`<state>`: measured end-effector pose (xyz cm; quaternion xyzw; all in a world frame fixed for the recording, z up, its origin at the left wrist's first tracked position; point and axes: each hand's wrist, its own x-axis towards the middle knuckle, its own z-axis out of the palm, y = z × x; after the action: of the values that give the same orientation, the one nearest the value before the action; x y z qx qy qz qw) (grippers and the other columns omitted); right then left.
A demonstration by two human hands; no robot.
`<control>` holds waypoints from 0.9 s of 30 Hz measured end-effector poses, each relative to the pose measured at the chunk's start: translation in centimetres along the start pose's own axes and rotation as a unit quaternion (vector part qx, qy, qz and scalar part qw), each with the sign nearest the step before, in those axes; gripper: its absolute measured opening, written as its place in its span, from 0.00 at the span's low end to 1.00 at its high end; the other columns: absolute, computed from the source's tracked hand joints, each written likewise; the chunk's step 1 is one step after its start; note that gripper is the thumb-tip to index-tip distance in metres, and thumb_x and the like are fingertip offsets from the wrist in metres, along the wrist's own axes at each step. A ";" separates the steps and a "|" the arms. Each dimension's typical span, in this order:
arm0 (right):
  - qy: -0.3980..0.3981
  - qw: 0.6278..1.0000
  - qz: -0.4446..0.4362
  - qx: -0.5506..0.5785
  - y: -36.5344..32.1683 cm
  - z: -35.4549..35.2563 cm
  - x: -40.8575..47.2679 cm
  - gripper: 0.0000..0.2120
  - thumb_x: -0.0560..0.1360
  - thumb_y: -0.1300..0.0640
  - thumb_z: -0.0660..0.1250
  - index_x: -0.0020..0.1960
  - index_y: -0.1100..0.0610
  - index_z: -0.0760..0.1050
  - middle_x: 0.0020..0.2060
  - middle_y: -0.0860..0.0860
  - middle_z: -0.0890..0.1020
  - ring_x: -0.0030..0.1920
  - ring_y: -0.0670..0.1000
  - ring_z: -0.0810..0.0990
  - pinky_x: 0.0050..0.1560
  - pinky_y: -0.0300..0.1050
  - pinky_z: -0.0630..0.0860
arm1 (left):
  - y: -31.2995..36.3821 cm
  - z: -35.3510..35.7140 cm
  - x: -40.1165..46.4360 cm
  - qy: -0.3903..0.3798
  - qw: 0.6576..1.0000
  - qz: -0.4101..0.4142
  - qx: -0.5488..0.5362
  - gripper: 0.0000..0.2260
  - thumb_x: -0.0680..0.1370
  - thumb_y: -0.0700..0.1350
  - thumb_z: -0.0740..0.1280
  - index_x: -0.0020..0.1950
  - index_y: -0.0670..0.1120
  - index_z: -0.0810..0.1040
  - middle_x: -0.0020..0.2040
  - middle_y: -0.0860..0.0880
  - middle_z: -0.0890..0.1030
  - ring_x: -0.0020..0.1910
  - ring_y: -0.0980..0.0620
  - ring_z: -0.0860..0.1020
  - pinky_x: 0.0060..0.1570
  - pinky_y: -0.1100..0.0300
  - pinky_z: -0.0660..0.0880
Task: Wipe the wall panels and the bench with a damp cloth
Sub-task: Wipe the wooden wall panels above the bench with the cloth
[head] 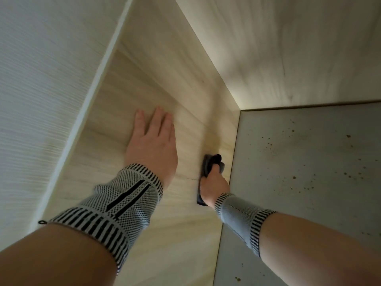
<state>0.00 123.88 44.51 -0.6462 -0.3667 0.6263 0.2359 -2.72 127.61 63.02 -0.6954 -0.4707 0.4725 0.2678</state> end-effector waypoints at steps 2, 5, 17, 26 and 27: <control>0.009 0.992 -0.107 0.072 -1.4 -0.1 -1.6 0.17 0.82 0.56 0.56 0.69 0.51 0.58 0.48 0.54 0.80 0.43 0.55 0.81 0.40 0.51 0.79 | 0.9 0.1 0.7 -0.004 1.000 0.017 0.002 0.29 0.82 0.49 0.44 0.80 0.40 0.39 0.80 0.44 0.37 0.78 0.40 0.35 0.71 0.34 0.34; 0.021 0.955 -0.269 0.124 -2.2 0.9 -2.9 0.13 0.82 0.52 0.58 0.66 0.48 0.63 0.52 0.49 0.79 0.46 0.50 0.80 0.47 0.46 0.78 | 1.7 0.0 2.0 -0.015 0.999 0.038 0.007 0.30 0.83 0.53 0.46 0.80 0.40 0.40 0.80 0.43 0.37 0.78 0.39 0.35 0.70 0.31 0.34; 0.104 0.959 -0.219 0.144 -2.0 -3.2 7.1 0.19 0.82 0.55 0.58 0.72 0.51 0.64 0.57 0.52 0.69 0.45 0.44 0.74 0.52 0.38 0.74 | 6.1 0.7 6.8 -0.032 0.996 0.081 -0.021 0.31 0.83 0.51 0.53 0.80 0.42 0.41 0.81 0.42 0.40 0.78 0.38 0.35 0.66 0.28 0.32; 0.068 0.989 -0.033 0.127 2.5 -3.9 12.6 0.26 0.80 0.66 0.54 0.76 0.50 0.61 0.64 0.54 0.75 0.59 0.54 0.76 0.59 0.42 0.73 | 10.7 3.3 9.4 -0.051 0.991 0.124 -0.020 0.28 0.83 0.49 0.50 0.80 0.40 0.46 0.80 0.40 0.38 0.77 0.37 0.33 0.62 0.31 0.26; 0.085 0.981 -0.091 0.146 2.2 -3.7 12.1 0.25 0.81 0.64 0.55 0.76 0.50 0.62 0.64 0.53 0.76 0.60 0.52 0.76 0.62 0.43 0.72 | 11.2 3.5 9.7 -0.052 0.990 0.127 -0.022 0.29 0.84 0.50 0.50 0.80 0.40 0.44 0.80 0.40 0.38 0.77 0.37 0.33 0.61 0.32 0.26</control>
<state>3.41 132.42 35.55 -0.6201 -0.3071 0.5915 0.4138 -0.31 131.54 48.45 -0.7297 -0.4021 0.5277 0.1651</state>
